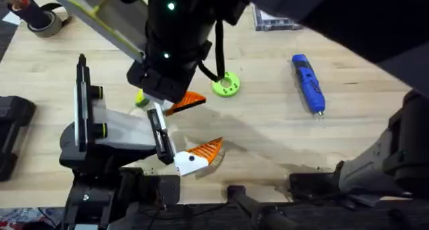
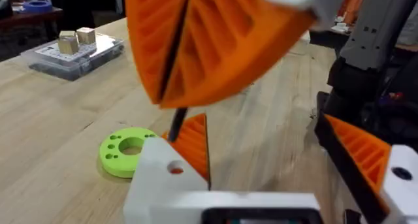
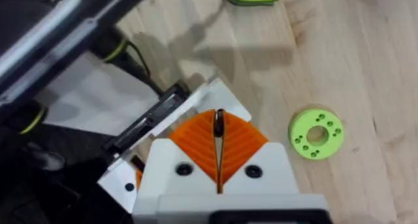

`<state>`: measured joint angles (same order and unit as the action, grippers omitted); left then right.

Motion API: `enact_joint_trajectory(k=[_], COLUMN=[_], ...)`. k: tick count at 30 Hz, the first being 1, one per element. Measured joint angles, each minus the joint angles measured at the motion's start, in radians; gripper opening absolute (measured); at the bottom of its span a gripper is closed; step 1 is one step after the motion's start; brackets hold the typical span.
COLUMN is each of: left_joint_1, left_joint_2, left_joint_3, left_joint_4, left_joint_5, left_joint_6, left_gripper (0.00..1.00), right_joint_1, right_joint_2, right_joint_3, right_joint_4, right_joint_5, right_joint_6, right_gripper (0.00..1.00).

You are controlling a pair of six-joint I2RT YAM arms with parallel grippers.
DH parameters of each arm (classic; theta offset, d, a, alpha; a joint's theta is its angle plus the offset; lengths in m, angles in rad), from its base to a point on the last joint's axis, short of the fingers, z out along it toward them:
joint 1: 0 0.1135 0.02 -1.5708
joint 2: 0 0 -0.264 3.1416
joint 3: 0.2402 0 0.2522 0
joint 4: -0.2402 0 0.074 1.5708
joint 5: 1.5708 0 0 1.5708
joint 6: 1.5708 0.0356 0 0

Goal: Pick up the gripper from the table and insert it into the empty holder that is missing its gripper. Then pick up a screw, insert it into the mounting hole, and use the screwdriver to tighten it. Finally, clean up the table by picking up the vegetable and placing it into the bucket.

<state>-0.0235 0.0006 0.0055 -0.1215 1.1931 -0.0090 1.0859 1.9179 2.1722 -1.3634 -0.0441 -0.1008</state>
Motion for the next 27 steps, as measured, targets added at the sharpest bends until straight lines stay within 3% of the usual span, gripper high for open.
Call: enact_joint_trajectory(k=[27], left_joint_1=[0.0], left_joint_2=[0.0], left_joint_3=[0.0], left_joint_4=[0.0], left_joint_5=[0.0], left_joint_6=[0.0], left_gripper=[0.99], right_joint_1=[0.0], right_joint_2=[0.0], right_joint_3=[0.002], right_joint_4=[-0.051], right_joint_5=[-0.019], right_joint_6=[-0.097], right_gripper=[0.011])
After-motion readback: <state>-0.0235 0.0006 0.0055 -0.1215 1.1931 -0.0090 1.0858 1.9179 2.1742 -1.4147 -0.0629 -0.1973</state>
